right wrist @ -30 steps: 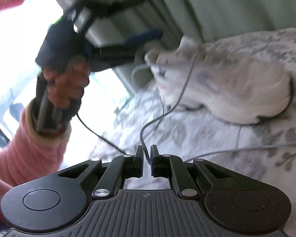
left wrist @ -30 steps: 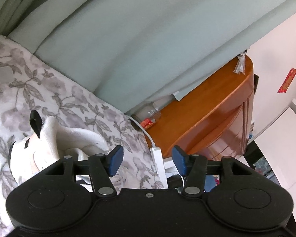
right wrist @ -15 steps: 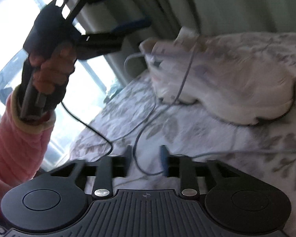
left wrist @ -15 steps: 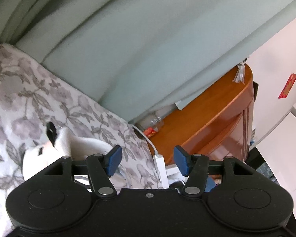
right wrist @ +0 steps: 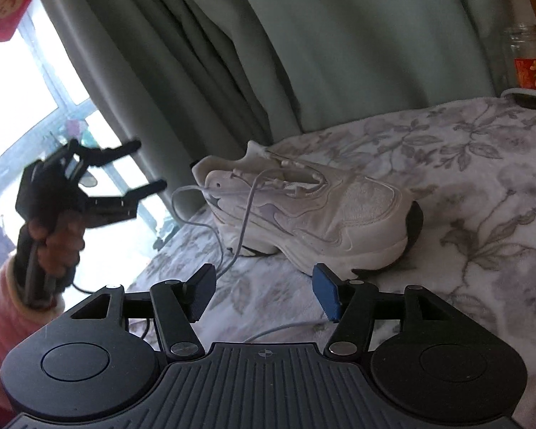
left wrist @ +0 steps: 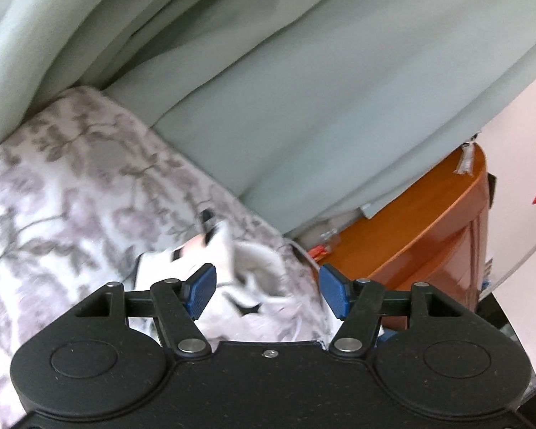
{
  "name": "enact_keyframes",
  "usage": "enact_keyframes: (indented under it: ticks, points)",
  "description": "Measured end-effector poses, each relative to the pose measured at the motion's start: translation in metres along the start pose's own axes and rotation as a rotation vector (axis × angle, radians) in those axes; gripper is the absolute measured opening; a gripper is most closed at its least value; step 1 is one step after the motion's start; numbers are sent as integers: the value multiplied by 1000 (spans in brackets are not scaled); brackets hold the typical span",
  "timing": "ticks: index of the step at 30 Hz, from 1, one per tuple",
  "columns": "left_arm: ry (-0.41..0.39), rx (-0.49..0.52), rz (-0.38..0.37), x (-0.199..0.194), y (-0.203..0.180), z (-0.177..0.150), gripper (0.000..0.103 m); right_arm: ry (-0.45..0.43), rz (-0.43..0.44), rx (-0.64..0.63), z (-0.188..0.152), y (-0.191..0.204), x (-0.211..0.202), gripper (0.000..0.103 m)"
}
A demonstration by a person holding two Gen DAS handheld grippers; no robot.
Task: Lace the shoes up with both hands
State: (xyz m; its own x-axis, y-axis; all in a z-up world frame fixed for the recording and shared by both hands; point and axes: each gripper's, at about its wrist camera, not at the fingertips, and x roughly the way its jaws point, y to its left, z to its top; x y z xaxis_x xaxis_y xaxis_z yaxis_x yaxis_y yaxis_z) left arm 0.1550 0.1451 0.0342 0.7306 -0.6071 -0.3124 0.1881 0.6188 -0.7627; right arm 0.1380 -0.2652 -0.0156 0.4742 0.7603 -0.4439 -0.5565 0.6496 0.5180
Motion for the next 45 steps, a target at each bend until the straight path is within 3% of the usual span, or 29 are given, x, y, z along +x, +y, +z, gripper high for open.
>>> enact_keyframes:
  ticks: [11, 16, 22, 26, 33, 38, 42, 45]
  points:
    - [12, -167, 51, -5, 25, -5, 59, 9, 13, -1, 2, 1, 11, 65]
    - [69, -280, 47, 5, 31, -10, 55, 9, 19, 0, 1, 1, 11, 65]
    - [-14, -414, -12, 11, 41, -9, 54, 10, 21, 2, 0, 0, 11, 65]
    - [-43, -454, 48, 21, 46, -6, 53, 5, 19, 3, 0, 0, 9, 66]
    - [-87, -593, 5, 32, 58, -11, 51, 12, 17, 4, 0, -1, 10, 66]
    - [-140, -597, 18, 28, 57, -6, 31, 14, 15, -1, 0, -1, 10, 67]
    - [-186, -560, 39, 23, 55, -3, 4, 16, 14, 1, 1, -3, 10, 67]
    - [-217, -500, 55, 21, 49, 0, 0, 17, 14, -1, 1, -3, 9, 67]
